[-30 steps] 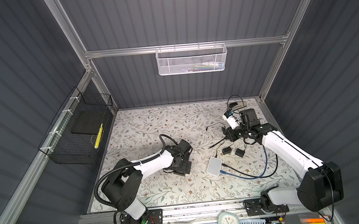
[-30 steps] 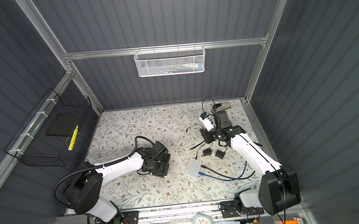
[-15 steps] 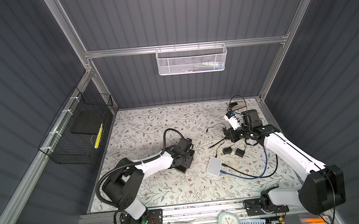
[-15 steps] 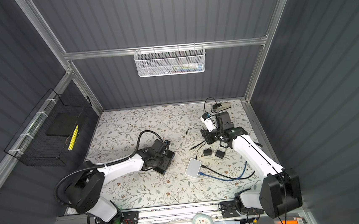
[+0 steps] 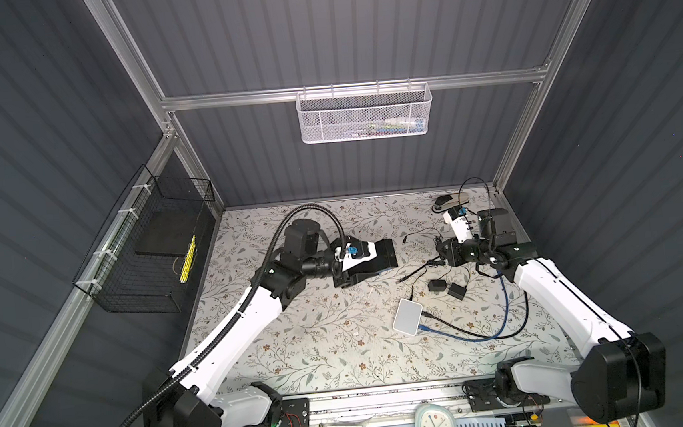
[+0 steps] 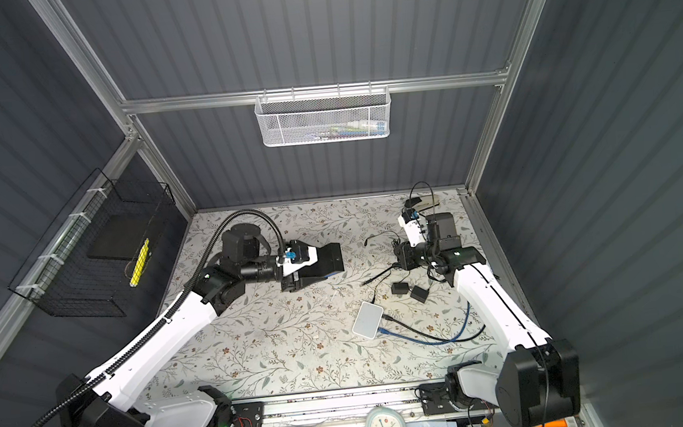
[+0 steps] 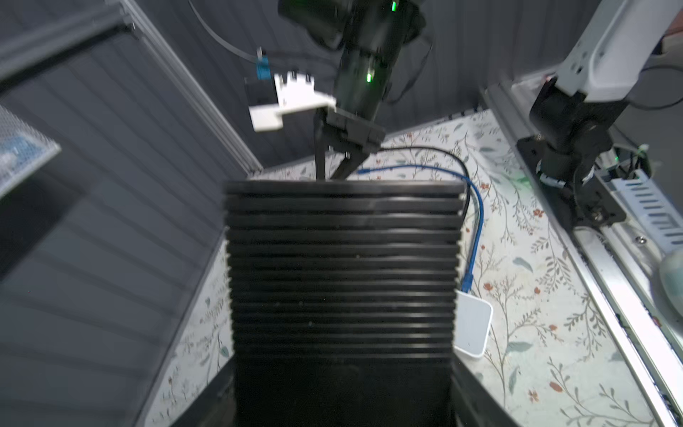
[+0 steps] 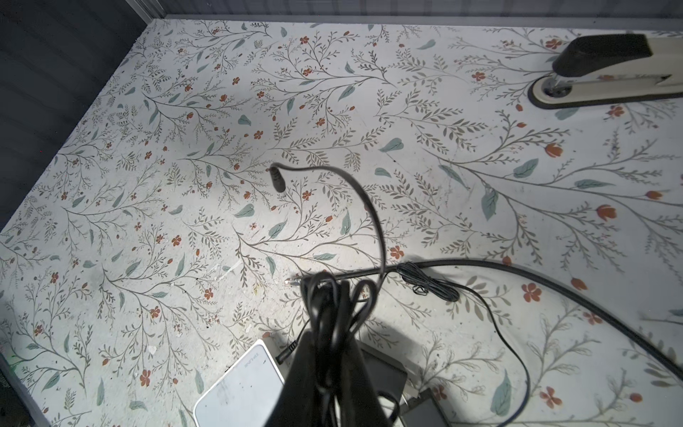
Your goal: Insert the plug into the switch port
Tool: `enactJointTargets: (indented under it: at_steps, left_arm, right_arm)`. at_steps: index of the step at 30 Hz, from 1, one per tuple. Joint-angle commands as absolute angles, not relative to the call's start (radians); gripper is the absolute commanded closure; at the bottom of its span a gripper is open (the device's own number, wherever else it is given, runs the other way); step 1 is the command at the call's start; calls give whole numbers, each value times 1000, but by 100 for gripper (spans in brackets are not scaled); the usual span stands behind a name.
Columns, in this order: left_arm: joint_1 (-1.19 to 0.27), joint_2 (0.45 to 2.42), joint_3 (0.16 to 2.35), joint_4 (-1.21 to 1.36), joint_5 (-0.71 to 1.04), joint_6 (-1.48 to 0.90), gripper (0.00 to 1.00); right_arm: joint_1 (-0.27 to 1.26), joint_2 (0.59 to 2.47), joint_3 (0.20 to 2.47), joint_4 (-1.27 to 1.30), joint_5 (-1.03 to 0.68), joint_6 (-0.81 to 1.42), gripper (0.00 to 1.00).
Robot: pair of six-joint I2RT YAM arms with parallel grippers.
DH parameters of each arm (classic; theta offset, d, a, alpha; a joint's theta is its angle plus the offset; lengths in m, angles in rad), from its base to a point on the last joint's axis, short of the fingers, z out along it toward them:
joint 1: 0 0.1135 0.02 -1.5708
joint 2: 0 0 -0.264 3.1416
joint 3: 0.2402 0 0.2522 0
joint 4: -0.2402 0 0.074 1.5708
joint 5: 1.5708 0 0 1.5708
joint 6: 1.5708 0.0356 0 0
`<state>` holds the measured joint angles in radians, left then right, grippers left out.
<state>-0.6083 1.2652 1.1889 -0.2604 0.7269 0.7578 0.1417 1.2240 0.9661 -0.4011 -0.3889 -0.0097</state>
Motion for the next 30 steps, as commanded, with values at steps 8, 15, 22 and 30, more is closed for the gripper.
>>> enactJointTargets:
  at_steps: [8,15,22,30]
  left_arm:
    - [-609,1278,1321,-276,1016,741,73]
    - [-609,1268,1260,-380,937,793,73]
    - [-610,1351,1085,-830,565,1162,75]
    - [-609,1517,1012,-878,421,1312,74]
  right_arm:
    - [134,1162,929,-351,-409,6,91]
    - [133,1154,933,-351,-423,5,91]
    - [133,1136,927,-354,-437,3,91]
    - [133,1138,921,-345,-462,15,91]
